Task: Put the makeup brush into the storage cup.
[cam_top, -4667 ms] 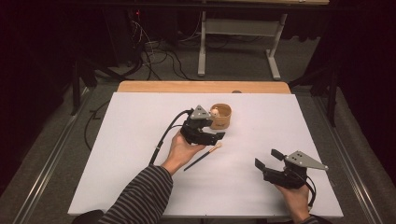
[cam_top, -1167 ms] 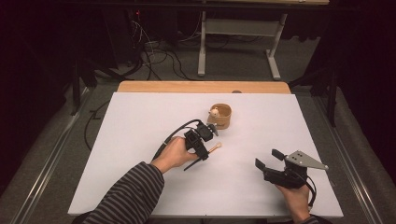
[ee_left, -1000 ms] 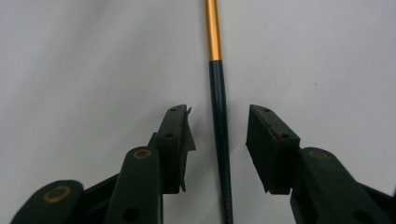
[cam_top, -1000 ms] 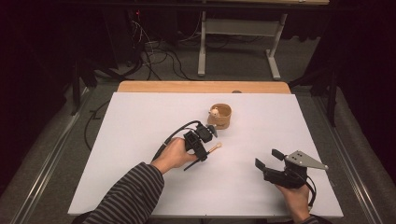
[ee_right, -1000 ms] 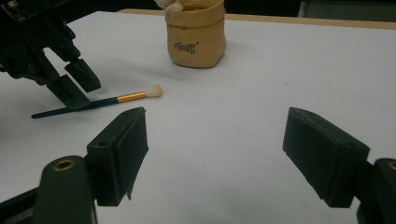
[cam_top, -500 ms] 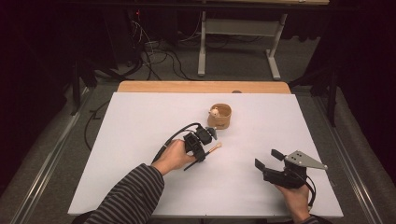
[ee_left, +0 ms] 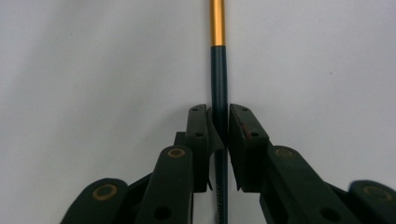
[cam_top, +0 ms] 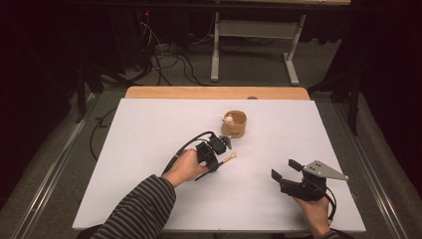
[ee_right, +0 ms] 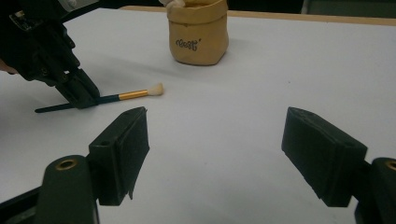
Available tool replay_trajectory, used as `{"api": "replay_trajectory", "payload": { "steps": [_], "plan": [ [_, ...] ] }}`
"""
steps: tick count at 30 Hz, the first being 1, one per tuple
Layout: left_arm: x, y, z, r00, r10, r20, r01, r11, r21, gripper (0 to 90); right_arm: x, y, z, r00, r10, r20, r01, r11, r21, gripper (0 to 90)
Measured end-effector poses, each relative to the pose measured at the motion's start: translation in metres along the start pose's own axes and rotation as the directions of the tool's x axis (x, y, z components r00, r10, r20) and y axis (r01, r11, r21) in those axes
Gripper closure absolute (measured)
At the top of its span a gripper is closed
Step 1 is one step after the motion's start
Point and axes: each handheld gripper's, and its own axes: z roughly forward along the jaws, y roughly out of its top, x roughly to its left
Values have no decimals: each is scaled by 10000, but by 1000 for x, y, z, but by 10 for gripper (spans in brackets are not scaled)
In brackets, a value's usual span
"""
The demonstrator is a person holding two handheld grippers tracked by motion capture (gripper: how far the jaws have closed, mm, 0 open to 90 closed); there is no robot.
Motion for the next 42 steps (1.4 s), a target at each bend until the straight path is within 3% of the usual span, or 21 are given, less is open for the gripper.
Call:
{"api": "replay_trajectory", "payload": {
  "steps": [17, 31, 37, 42],
  "plan": [
    [1, 0, 0, 9997, 247, 87, -247, 9997, 16, 832, 0, 0, -1, 10000, -15, 5, 15, 10000, 11, 255],
    [1, -3, -11, 9996, 142, 242, -123, 9970, -770, 835, 1, 0, -1, 10000, -19, -12, 19, 10000, 12, 257],
    [1, -8, -23, 9991, 225, 356, -172, 9897, -1424, 834, 1, 0, 0, 10000, -71, -43, 71, 10000, 3, 256],
    [0, -15, -30, 9989, 174, 442, -73, 9759, -2183, 835, 1, 0, -1, 10000, -5, 28, 5, 10000, -36, 255]
  ]
}}
